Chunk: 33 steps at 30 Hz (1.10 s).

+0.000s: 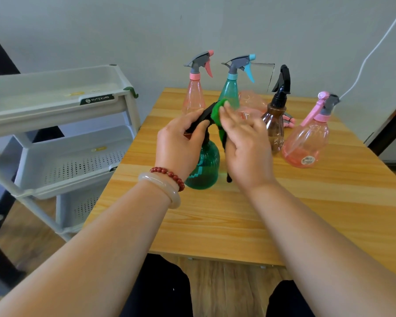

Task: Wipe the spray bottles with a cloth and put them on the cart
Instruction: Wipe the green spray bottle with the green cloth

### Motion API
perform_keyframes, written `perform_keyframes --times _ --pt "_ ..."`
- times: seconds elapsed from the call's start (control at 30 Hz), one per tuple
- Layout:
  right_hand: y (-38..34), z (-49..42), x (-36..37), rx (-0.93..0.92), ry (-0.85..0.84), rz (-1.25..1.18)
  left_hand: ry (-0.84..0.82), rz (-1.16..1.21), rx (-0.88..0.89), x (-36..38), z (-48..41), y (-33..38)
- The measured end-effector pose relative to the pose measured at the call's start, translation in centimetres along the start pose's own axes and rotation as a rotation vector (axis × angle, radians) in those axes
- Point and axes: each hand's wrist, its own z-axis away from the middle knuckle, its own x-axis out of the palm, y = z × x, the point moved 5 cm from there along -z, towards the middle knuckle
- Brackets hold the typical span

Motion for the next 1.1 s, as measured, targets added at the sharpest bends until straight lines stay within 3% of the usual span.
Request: perform_keyframes --times 0.27,0.47,0.7,0.83,0.93,1.1 --pt "1.7 2.3 1.6 0.203 -0.173 0.008 -0.032 -0.012 -0.04 0.0 -0.2 -0.1" --pt "1.1 0.5 -0.2 0.188 -0.007 -0.019 -0.022 -0.02 -0.016 -0.1 -0.1 -0.1" --pt "2.4 2.2 0.5 0.342 -0.275 -0.062 -0.183 -0.06 -0.088 -1.1 -1.4 -0.1" --pt "3.2 1.3 -1.8 0.375 -0.057 -0.127 -0.336 -0.231 -0.049 -1.8 -3.5 1.4" --pt "2.5 -0.6 -2.2 0.353 0.072 -0.202 -0.359 -0.312 0.02 -1.1 -4.6 2.8" --pt "1.5 -0.6 -0.4 0.351 0.04 -0.309 -0.313 -0.232 0.059 0.5 -3.2 2.0"
